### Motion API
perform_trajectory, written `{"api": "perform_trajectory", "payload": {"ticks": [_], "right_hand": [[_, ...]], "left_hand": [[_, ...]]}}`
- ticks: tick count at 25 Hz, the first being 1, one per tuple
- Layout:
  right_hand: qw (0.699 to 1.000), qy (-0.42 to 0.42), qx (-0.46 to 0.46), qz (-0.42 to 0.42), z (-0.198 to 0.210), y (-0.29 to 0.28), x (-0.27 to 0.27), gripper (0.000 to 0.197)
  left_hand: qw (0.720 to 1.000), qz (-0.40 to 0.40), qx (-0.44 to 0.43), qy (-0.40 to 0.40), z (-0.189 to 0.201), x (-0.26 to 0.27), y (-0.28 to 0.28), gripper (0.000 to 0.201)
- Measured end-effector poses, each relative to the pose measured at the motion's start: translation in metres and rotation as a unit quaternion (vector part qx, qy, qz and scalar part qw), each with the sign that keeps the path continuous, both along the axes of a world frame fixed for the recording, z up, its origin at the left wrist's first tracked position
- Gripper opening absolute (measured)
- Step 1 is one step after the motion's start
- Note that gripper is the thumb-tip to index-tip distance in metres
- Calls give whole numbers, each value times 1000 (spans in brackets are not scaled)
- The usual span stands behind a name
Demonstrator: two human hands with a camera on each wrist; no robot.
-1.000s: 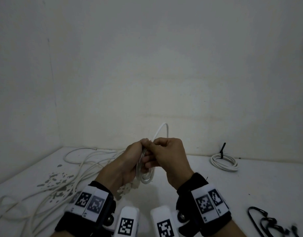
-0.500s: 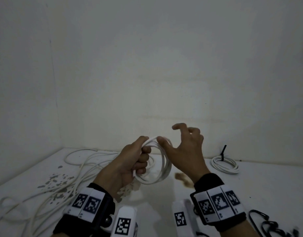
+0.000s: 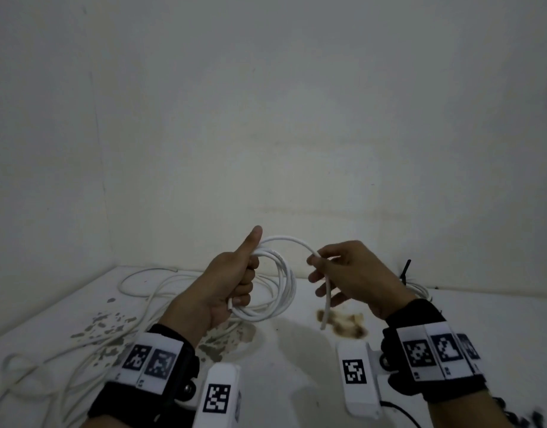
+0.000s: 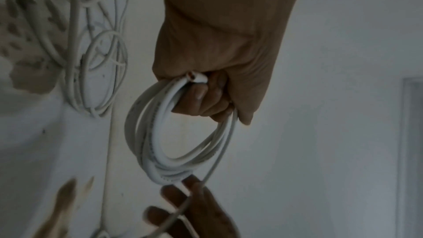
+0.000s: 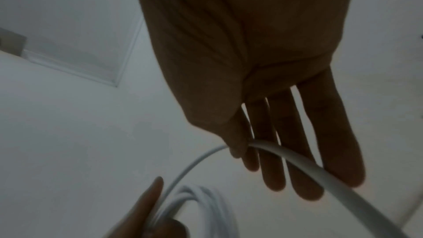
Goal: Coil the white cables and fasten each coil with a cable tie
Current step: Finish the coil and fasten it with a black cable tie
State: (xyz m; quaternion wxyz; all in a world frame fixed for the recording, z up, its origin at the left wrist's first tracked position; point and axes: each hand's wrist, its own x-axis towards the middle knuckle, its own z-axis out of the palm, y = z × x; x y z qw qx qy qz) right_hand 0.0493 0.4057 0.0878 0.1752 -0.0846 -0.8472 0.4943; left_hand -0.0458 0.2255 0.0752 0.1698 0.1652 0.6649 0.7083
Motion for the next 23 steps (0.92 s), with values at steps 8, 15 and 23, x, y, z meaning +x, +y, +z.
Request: {"api": "perform_trajectory", "payload": {"ticks": [8, 15, 23], "right_hand": [[983, 5, -82, 167, 14, -22, 9, 24], [982, 188, -9, 11, -4, -34, -13, 7], [991, 117, -63, 13, -23, -39, -25, 30]], "left_hand": [[1000, 26, 4, 6, -7, 2, 5, 64], [1000, -2, 31, 0, -7, 4, 8, 63], [982, -78, 151, -82, -3, 2, 8, 53]]}}
